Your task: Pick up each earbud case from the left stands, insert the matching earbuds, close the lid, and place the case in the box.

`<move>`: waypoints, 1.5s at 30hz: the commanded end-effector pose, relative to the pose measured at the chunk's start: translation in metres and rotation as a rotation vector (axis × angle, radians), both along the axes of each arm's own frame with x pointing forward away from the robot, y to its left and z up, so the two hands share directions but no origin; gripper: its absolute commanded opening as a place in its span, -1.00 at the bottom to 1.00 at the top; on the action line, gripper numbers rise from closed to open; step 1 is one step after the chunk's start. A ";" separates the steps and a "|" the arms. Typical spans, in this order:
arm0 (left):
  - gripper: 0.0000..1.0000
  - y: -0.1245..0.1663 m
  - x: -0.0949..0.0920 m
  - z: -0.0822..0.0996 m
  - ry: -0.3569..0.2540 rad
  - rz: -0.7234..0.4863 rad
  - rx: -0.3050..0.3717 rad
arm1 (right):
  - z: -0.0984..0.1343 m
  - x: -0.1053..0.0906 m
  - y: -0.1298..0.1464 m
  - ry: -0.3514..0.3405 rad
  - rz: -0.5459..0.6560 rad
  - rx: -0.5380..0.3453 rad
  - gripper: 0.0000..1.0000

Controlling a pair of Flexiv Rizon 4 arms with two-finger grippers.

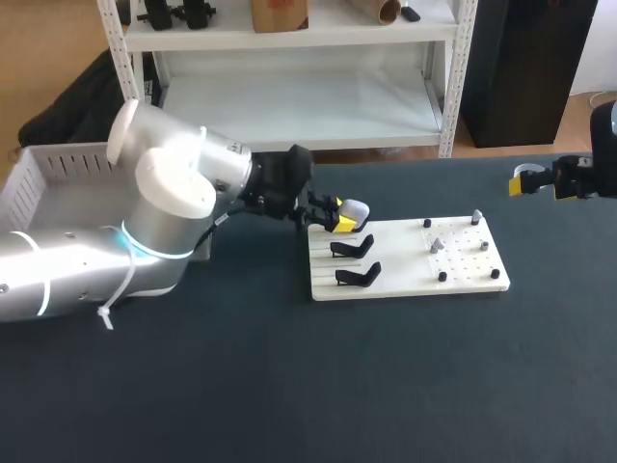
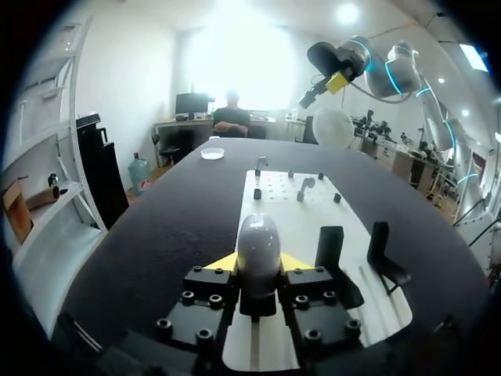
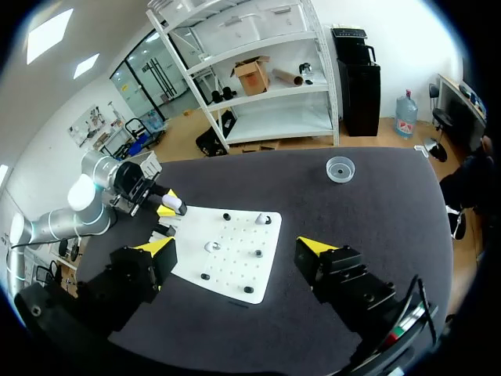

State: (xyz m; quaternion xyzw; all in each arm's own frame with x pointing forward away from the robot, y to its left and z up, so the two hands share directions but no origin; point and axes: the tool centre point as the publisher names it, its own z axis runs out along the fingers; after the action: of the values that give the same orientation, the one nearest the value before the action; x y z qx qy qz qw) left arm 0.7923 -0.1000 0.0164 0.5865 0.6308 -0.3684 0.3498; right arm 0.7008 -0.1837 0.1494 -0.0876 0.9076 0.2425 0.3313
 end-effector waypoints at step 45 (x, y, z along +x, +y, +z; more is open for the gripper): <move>-1.00 -0.026 -0.054 0.105 -0.256 -0.044 -0.015 | -0.014 0.002 0.173 0.031 0.332 -0.059 1.00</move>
State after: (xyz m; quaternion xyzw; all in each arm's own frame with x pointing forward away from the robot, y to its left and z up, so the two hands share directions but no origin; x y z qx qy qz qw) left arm 0.7416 -0.1254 0.1233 0.6411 0.5632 -0.3064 0.4218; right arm 0.6997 -0.0111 0.1365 -0.2379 0.8953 0.2577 0.2747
